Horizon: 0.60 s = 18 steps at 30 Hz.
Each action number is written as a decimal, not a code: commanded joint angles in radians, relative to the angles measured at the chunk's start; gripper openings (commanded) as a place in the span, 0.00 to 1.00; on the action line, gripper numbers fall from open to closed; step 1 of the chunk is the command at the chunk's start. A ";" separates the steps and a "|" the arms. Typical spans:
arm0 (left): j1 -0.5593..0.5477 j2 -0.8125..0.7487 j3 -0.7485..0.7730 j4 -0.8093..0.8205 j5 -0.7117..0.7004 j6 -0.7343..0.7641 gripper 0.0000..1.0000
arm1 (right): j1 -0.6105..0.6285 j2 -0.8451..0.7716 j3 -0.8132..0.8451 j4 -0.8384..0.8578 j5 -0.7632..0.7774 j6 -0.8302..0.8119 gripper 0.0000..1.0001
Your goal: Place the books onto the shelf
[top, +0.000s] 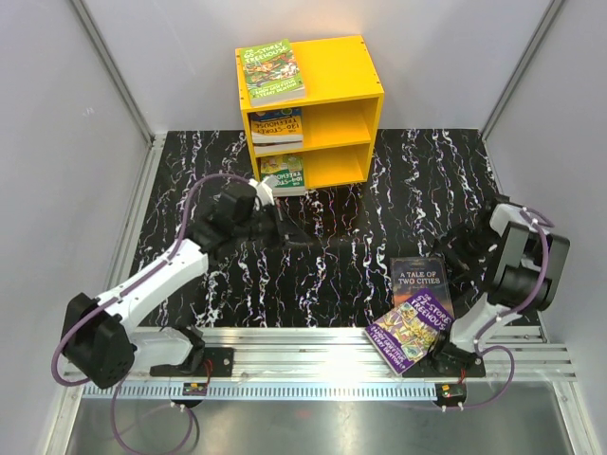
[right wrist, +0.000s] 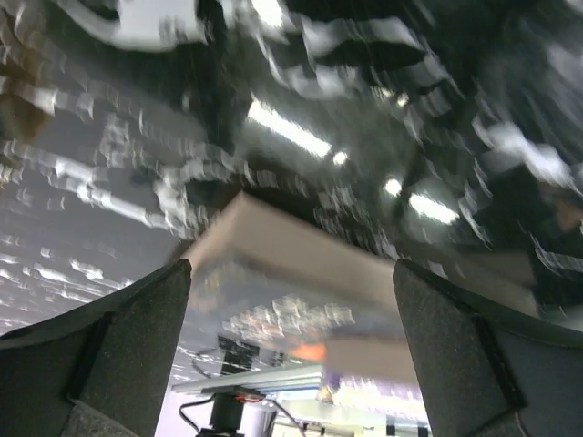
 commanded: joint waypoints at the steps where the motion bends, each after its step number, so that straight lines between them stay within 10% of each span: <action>1: -0.070 -0.017 -0.043 -0.019 -0.075 0.007 0.02 | 0.001 0.062 -0.010 0.105 -0.099 -0.002 1.00; 11: -0.145 -0.005 -0.161 0.029 -0.093 -0.018 0.02 | 0.248 -0.131 -0.171 0.208 -0.202 0.142 0.99; 18: -0.366 0.407 0.057 -0.012 -0.095 0.036 0.00 | 0.267 -0.228 -0.261 0.193 -0.213 0.113 0.94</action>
